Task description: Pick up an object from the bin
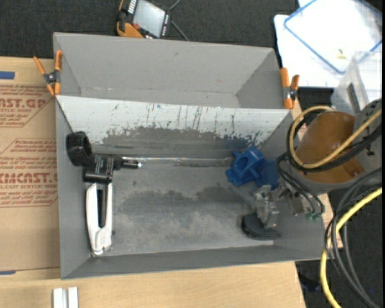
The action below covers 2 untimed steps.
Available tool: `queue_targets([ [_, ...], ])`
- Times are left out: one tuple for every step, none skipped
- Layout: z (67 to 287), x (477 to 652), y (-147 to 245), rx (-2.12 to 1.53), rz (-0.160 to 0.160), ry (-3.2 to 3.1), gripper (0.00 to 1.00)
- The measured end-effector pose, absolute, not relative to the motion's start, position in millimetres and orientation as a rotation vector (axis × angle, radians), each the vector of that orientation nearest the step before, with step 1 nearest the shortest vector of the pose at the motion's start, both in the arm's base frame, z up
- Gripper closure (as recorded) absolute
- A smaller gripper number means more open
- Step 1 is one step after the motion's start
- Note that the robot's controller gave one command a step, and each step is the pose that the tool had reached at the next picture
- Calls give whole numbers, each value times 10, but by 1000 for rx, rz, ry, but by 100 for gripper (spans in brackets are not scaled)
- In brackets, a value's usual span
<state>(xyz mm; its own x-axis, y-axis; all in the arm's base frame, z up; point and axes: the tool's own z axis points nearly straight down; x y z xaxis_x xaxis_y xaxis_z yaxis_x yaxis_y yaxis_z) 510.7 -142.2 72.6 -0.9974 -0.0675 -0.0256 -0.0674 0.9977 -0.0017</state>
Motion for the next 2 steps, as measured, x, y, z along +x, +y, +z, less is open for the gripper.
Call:
queue_targets([
  [745,5059,-1433,-172,-5,3102,0],
  [749,5045,-1428,-172,-2,3109,100],
])
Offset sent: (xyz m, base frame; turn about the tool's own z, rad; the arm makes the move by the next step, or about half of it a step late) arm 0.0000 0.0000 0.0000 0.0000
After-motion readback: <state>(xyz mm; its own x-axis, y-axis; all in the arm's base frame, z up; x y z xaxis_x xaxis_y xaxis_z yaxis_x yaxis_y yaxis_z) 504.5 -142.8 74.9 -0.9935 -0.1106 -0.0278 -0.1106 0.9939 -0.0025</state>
